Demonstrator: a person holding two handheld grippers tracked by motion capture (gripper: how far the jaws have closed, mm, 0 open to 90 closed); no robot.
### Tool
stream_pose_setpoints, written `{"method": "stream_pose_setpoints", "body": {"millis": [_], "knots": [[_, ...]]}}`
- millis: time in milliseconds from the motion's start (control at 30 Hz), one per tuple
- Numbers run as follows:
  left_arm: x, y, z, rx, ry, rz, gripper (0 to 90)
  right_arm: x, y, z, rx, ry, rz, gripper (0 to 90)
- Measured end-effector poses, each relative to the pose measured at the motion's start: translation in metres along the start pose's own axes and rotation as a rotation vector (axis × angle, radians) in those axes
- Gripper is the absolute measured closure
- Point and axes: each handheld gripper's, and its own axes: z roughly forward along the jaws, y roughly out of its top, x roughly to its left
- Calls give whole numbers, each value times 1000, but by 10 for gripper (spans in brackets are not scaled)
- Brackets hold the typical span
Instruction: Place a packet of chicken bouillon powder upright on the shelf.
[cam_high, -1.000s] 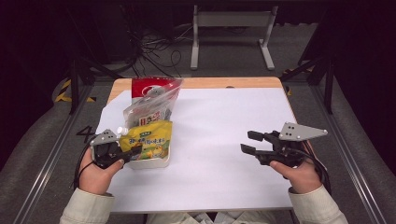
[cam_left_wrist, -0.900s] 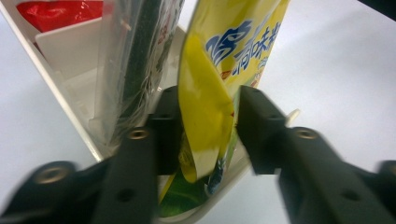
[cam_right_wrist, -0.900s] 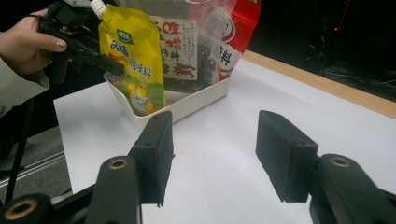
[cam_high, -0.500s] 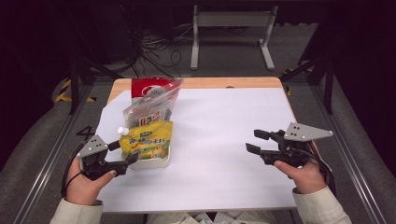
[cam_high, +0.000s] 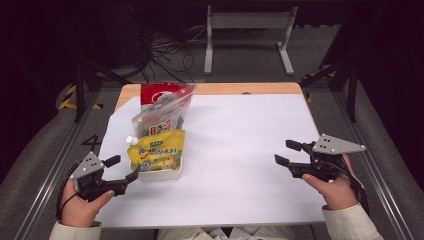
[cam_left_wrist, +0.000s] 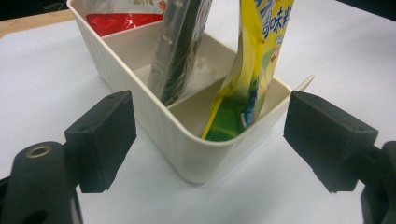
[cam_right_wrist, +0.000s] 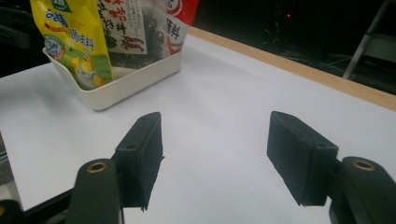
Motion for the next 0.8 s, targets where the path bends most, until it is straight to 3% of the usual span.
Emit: {"method": "stream_pose_setpoints", "body": {"millis": [200,333,533,667,800], "knots": [[4,-11,3,5,-13,9,168,-9,-14,-5,20,-39,22,344],[10,-21,9,14,-25,-22,158,-16,-23,-9,20,-71,44,334],[16,-33,17,14,-18,-29,152,-22,-36,-10,15,-99,61,327],[21,-40,23,-14,-26,-43,155,-27,-46,-8,7,-143,68,324],[23,-43,28,2,-22,-41,153,-33,-59,-4,4,-132,78,317]]}}
